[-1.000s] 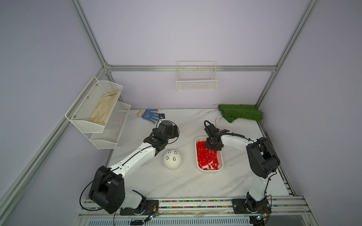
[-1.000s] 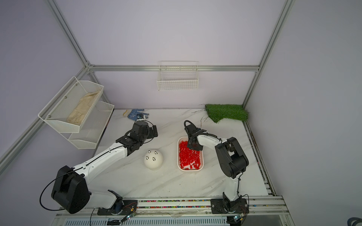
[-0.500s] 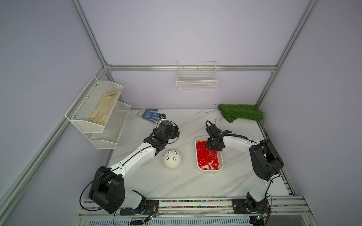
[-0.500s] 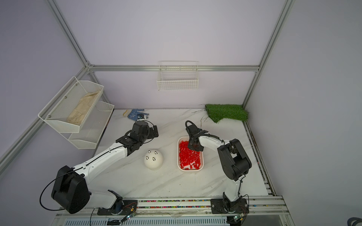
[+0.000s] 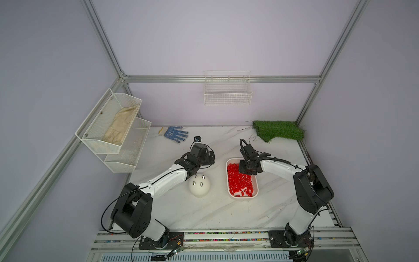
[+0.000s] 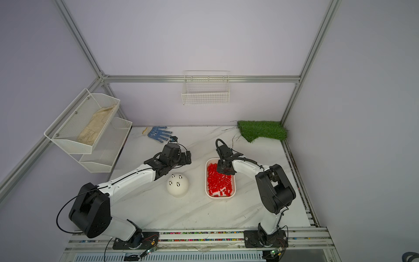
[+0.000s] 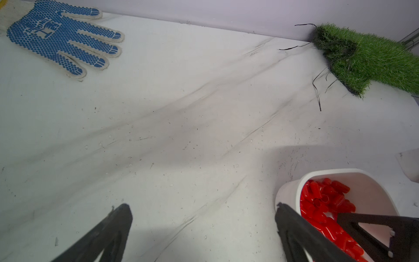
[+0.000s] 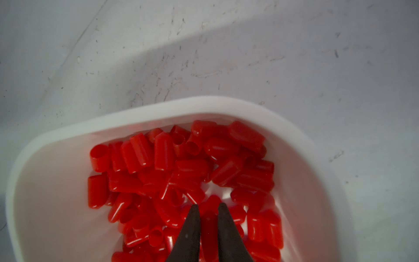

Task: Cover the protruding screws with screw protection sleeves
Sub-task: Pick up the screw protection sleeve from the storage box.

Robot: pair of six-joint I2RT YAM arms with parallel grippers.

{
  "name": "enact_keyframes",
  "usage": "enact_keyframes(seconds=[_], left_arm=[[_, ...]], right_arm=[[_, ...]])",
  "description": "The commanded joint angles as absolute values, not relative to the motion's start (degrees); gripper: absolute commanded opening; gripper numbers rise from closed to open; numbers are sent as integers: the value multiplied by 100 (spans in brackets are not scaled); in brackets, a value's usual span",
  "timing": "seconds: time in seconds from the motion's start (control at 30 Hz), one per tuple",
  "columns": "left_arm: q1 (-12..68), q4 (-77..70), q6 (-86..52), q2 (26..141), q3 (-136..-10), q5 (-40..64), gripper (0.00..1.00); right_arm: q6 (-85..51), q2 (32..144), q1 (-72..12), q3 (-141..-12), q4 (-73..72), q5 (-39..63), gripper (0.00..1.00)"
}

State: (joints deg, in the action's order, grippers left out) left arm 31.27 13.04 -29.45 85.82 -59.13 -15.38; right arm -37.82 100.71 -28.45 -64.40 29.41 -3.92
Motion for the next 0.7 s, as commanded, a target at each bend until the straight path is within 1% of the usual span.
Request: enact_keyframes(seconds=[0.0, 0.67], left_arm=[[3138, 1062, -3049, 8485, -6241, -1509, 100], [3147, 1020, -3043, 8403, -6150, -1631, 100]], right_arm=[[-3700, 10097, -2931, -6397, 2495, -290, 18], [-3654, 10368, -3076, -6606, 2601, -426, 24]])
